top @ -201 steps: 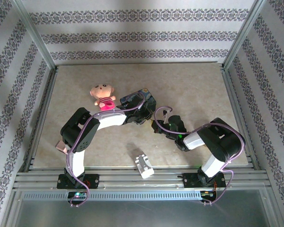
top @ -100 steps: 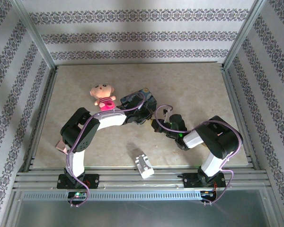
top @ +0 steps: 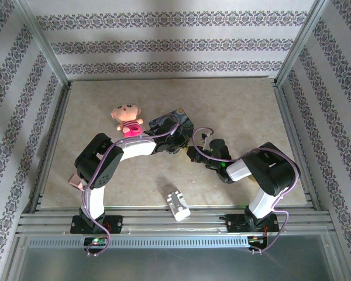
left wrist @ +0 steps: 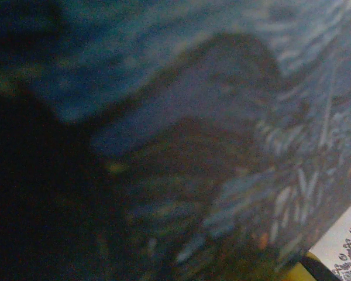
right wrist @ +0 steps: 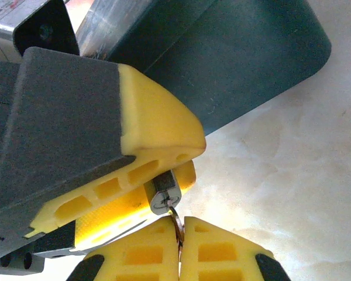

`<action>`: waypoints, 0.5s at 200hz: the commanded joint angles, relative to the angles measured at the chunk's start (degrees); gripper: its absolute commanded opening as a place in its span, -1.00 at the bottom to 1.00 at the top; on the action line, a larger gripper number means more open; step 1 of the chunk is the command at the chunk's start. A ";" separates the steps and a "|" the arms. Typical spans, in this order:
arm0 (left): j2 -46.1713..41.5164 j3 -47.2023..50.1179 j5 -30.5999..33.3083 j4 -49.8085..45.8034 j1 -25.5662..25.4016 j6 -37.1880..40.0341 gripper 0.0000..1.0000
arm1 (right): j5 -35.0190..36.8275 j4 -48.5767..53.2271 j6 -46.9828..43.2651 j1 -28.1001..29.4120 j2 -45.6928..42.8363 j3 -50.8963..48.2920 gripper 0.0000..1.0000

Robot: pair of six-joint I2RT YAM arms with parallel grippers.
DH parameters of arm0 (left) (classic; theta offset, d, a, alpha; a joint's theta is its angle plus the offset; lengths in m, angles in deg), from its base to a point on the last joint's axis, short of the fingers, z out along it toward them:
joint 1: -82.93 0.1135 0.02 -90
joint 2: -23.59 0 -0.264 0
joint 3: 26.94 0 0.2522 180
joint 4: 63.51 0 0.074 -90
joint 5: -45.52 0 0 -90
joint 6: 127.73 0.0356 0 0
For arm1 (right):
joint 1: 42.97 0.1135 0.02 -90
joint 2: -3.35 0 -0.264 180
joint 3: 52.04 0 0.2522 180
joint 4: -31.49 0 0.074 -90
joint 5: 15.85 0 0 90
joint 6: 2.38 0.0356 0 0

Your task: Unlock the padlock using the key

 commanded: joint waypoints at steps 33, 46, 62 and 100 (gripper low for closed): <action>0.95 0.79 -9.82 0.80 -1.71 -2.74 -1.00 | -0.86 -1.45 -0.51 -0.94 -0.65 3.88 -1.00; 0.95 0.84 -9.71 0.82 -1.72 -2.75 -1.00 | -1.27 -1.31 -0.50 -1.42 -0.74 3.96 -1.00; 0.97 0.71 -9.70 0.83 -1.71 -2.75 -1.00 | -2.14 -1.24 -0.66 -1.99 -0.92 4.20 -1.00; 0.82 0.73 -9.84 0.64 -1.80 -2.84 -1.00 | -4.30 -1.22 -1.71 -2.96 -1.45 3.94 -1.00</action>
